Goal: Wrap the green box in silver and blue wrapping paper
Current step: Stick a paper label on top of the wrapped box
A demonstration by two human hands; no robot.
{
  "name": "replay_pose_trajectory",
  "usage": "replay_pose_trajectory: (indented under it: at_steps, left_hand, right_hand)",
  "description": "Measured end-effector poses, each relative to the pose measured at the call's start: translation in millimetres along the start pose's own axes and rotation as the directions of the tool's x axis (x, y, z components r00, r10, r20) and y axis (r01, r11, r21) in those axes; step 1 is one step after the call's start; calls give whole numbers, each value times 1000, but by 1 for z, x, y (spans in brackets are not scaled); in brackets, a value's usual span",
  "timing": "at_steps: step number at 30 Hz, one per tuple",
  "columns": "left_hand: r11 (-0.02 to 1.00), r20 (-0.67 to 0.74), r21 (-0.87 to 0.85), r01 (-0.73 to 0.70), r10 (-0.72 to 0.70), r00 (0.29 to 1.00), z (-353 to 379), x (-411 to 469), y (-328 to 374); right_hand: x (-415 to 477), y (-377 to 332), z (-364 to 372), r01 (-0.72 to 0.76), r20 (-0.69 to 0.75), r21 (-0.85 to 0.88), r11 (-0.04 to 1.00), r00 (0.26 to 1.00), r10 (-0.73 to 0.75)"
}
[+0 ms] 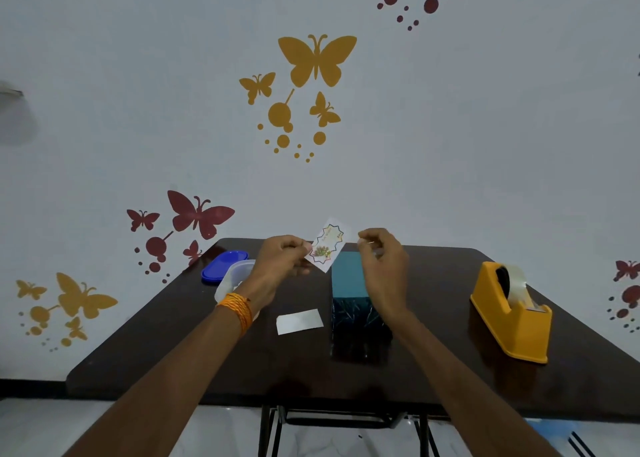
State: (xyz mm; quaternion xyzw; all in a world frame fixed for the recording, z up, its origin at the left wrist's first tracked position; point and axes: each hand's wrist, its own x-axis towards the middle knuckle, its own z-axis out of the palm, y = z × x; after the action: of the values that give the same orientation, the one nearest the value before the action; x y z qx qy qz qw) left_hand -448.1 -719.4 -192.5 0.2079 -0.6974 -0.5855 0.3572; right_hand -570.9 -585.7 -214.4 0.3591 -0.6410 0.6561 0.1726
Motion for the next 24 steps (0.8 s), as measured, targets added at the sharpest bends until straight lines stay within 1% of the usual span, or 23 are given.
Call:
replay_pose_trajectory:
  at_steps: [1,2,3,4,5,7,11,13,15,17,19,21,24]
  left_hand:
    - [1000,-3,3,-6,6,1000,1,0,0]
    - [1000,-14,-3,-12,12,1000,3,1,0]
    - [1000,-24,-6,-15,15,1000,6,1,1]
    - [1000,-31,2,-19,19,999,8,2,1]
    - [999,-27,22,-26,27,999,10,2,1]
    - [994,2,95,-62,62,998,14,3,0]
    - [938,108,306,-162,135,985,14,5,2]
    - [925,123,329,-193,161,979,16,9,5]
    - [964,66,206,-170,159,985,21,13,7]
    - [996,-11,17,-83,83,996,26,18,9]
    - [991,-50,-134,-17,10,999,34,23,11]
    - [985,-33,-171,2,-8,999,41,28,11]
    - [987,-20,-158,-23,21,1000,49,36,9]
  right_hand:
    - [7,0,-4,-132,43,70,989,991,129]
    - [12,-2,-6,-247,109,137,959,966,233]
    - [15,-3,-8,-337,176,192,922,936,306]
    - [16,-4,-9,-385,221,232,893,915,337]
    - [15,-5,-9,-392,236,252,885,911,337]
    - [13,-6,-8,-354,223,262,898,928,300]
    - [16,-4,-9,-289,210,177,941,945,250]
    - [21,-3,-12,-323,210,186,928,936,283]
    - [27,-5,-14,-391,180,265,882,918,353]
    - [34,-7,-15,-430,154,347,834,903,401]
    - [41,-6,-15,-432,131,389,814,900,415]
    - [47,-4,-16,-431,121,403,807,899,420]
    - [53,5,-16,-421,112,360,832,905,410]
